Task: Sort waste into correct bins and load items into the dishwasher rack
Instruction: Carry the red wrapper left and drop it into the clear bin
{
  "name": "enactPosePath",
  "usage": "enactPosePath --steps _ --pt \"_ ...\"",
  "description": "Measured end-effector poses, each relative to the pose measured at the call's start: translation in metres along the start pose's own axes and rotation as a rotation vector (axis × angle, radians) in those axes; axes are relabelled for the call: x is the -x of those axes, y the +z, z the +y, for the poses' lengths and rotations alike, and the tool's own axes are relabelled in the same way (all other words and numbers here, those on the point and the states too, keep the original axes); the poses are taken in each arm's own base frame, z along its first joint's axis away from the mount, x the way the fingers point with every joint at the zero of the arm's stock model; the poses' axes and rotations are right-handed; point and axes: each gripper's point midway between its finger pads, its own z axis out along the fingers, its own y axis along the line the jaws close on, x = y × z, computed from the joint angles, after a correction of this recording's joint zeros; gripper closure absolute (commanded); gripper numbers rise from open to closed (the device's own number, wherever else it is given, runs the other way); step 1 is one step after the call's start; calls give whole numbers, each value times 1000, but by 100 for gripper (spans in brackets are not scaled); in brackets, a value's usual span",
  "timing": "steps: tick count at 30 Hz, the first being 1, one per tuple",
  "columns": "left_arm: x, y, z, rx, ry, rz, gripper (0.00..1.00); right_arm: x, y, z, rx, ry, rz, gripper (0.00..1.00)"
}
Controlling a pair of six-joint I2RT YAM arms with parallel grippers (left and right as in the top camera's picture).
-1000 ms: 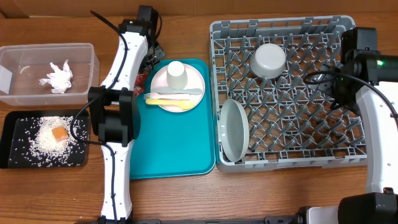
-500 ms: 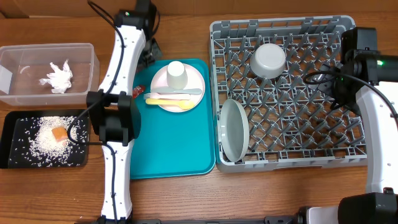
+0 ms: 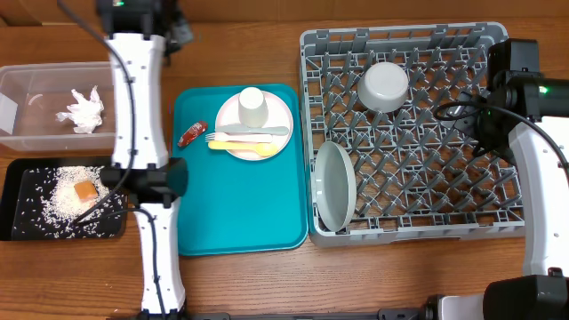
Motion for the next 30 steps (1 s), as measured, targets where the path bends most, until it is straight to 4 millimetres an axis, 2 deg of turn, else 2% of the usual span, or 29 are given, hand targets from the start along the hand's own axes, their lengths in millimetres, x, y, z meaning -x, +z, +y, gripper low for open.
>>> enactPosePath --steps 8,16,23,25,28,30 --pt "38 12 99 150 -123 -34 96 0 0 0 0 0 0 0" --pt "55 16 182 248 -245 -42 96 0 0 0 0 1 1 0" --pt "46 36 245 332 -333 37 96 0 0 0 0 0 1 0" --pt "41 48 259 354 -349 71 95 0 0 0 0 1 1 0" --pt "35 65 272 372 -362 103 86 0 0 0 0 0 0 0" --pt "31 75 279 381 -366 124 84 0 0 0 0 0 1 0"
